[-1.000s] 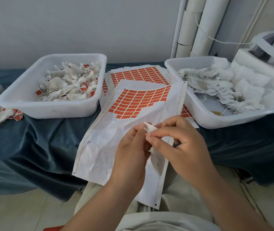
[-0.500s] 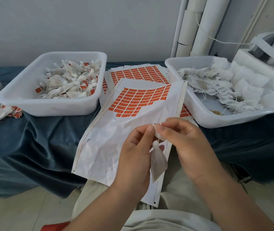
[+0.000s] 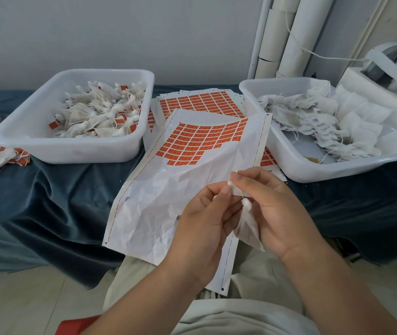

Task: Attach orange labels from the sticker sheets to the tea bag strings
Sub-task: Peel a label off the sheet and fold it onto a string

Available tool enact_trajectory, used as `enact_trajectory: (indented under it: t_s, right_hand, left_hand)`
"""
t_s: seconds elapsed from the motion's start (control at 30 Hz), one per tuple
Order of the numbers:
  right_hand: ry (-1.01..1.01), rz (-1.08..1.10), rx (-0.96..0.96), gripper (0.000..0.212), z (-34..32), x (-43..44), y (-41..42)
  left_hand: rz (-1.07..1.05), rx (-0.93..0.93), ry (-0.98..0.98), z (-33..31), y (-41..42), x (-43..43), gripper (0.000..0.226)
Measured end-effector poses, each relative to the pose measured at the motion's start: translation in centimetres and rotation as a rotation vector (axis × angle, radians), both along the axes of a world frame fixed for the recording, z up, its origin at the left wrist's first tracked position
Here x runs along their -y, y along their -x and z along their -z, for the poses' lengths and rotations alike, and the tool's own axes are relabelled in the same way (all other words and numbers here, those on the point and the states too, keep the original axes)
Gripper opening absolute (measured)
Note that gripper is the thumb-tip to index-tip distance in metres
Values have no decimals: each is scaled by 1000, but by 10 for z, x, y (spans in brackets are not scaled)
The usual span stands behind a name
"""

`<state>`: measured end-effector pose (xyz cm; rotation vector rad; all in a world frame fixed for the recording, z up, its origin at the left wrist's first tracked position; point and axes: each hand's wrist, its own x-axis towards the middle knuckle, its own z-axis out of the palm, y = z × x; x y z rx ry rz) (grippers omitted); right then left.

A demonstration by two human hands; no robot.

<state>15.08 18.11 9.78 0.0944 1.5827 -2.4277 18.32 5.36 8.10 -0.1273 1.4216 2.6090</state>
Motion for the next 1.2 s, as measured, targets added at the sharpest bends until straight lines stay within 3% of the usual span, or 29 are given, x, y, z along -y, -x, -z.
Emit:
enact_trajectory:
  t_s: [0.27,0.43,0.6,0.77,1.1,1.2]
  right_hand:
    - [43,-105,84,13,-5,-5,2]
    - [31,-100,27,11,-6,-8,3]
    - [-175,-50,-98,10,-3,-14,6]
    - [-410,19,-182,35,-3,-21,7]
    - [-547,11,-331,26,-9,-19,1]
    - [-433,21,-348,25,-5,-14,1]
  left_hand:
    - [-6,-19,89,-2,-2,-1,26]
    - [-32,-9,140,-3,-2,0,24]
    - [-51,-43,230,-5,-2,4,23]
    - [-66,-99,351,-10,0,7,22]
    - [-38,-41,445,-21,5,18,31]
    - [7,40,390,-25,9,24,30]
